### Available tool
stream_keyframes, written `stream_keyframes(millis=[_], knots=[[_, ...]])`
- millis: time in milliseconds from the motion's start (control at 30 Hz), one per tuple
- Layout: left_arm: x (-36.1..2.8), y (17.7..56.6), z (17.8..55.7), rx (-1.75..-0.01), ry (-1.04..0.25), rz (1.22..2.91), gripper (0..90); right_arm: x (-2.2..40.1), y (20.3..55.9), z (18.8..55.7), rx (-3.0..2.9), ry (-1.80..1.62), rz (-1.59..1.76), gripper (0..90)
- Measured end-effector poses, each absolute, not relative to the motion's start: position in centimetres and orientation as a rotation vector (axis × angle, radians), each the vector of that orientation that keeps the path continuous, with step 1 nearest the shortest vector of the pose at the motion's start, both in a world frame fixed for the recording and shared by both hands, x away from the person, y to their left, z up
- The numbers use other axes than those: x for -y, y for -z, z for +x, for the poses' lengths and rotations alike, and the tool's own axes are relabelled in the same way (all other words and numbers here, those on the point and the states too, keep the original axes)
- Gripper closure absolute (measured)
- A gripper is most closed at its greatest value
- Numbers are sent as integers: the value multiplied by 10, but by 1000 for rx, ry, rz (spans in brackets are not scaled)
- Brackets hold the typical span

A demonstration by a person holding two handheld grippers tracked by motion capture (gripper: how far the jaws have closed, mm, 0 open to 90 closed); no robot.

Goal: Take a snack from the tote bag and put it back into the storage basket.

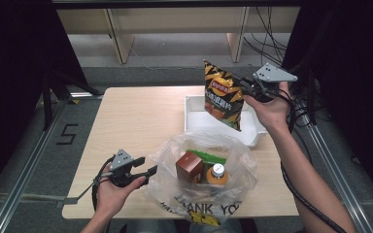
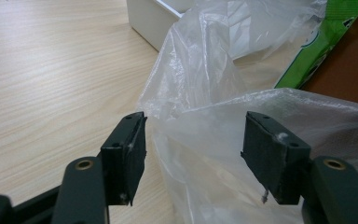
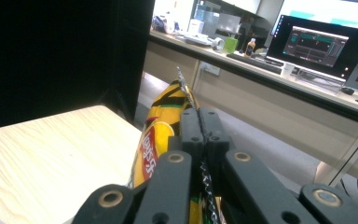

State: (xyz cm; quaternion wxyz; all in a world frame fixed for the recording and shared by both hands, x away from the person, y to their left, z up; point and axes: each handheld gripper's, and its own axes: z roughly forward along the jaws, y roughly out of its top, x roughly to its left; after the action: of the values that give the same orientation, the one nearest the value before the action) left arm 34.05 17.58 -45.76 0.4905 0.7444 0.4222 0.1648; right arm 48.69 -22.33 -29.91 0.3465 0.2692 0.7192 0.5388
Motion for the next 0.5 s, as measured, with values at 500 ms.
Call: stream_keyframes(millis=[500], knots=[[-175, 457, 339, -1033, -396, 1807, 390, 219, 315, 504, -1890, -1380, 731, 900]])
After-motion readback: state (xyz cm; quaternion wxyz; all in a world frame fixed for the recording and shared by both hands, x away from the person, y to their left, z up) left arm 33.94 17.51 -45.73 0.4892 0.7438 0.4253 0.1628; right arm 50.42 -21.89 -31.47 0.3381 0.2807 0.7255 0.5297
